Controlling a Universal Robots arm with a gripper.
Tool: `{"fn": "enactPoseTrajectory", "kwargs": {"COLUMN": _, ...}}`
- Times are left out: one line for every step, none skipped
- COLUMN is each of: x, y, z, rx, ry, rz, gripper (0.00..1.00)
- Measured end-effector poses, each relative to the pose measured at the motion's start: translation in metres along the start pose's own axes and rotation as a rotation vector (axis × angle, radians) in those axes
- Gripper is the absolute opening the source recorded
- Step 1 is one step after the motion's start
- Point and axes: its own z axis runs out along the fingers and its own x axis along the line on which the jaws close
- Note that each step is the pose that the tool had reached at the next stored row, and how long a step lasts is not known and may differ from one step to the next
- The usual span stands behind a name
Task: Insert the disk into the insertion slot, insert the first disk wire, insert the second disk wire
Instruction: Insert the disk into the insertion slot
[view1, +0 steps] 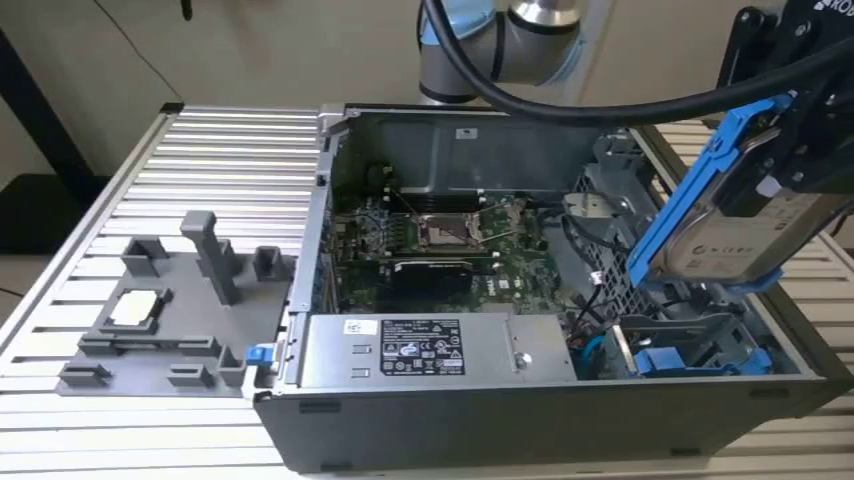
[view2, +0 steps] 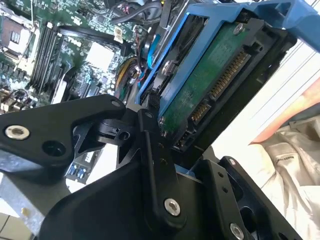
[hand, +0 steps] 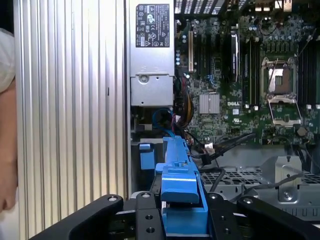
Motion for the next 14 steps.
{"fn": "enactPoseTrajectory", "kwargs": {"x": 0.0000, "y": -0.0003, "z": 0.0008, "rx": 0.0000, "ry": 0.0000, "rz": 0.000, "gripper": 0.33}}
{"fn": "enactPoseTrajectory", "kwargs": {"x": 0.0000, "y": -0.0006, "z": 0.0017, "rx": 0.0000, "ry": 0.0000, "rz": 0.000, "gripper": 0.33}}
{"fn": "enactPoseTrajectory", "kwargs": {"x": 0.0000, "y": -0.0009, "z": 0.0026, "rx": 0.0000, "ry": 0.0000, "rz": 0.000, "gripper": 0.33}}
{"fn": "enactPoseTrajectory", "kwargs": {"x": 0.0000, "y": -0.0012, "z": 0.0035, "rx": 0.0000, "ry": 0.0000, "rz": 0.000, "gripper": 0.33}}
{"fn": "enactPoseTrajectory", "kwargs": {"x": 0.0000, "y": -0.0015, "z": 0.0044, "rx": 0.0000, "ry": -0.0001, "rz": 0.000, "gripper": 0.33}}
{"fn": "enactPoseTrajectory", "kwargs": {"x": 0.0000, "y": -0.0018, "z": 0.0052, "rx": 0.0000, "ry": 0.0000, "rz": 0.000, "gripper": 0.33}}
{"fn": "enactPoseTrajectory", "kwargs": {"x": 0.0000, "y": -0.0022, "z": 0.0061, "rx": 0.0000, "ry": 0.0000, "rz": 0.000, "gripper": 0.33}}
{"fn": "enactPoseTrajectory", "kwargs": {"x": -0.0001, "y": -0.0026, "z": 0.0069, "rx": 0.0000, "ry": -0.0001, "rz": 0.000, "gripper": 0.33}}
{"fn": "enactPoseTrajectory", "kwargs": {"x": 0.0000, "y": -0.0031, "z": 0.0077, "rx": 0.0000, "ry": -0.0001, "rz": 0.000, "gripper": 0.33}}
{"fn": "enactPoseTrajectory", "kwargs": {"x": -0.0001, "y": -0.0036, "z": 0.0085, "rx": 0.0000, "ry": -0.0001, "rz": 0.000, "gripper": 0.33}}
{"fn": "enactPoseTrajectory", "kwargs": {"x": -0.0001, "y": -0.0041, "z": 0.0093, "rx": 0.0000, "ry": -0.0001, "rz": 0.000, "gripper": 0.33}}
{"fn": "enactPoseTrajectory", "kwargs": {"x": -0.0001, "y": -0.0045, "z": 0.0100, "rx": 0.0000, "ry": -0.0001, "rz": 0.000, "gripper": 0.33}}
{"fn": "enactPoseTrajectory", "kwargs": {"x": -0.0001, "y": -0.0050, "z": 0.0105, "rx": 0.0000, "ry": 0.0000, "rz": 0.000, "gripper": 0.33}}
{"fn": "enactPoseTrajectory", "kwargs": {"x": -0.0001, "y": -0.0054, "z": 0.0112, "rx": 0.0000, "ry": 0.0000, "rz": 0.000, "gripper": 0.33}}
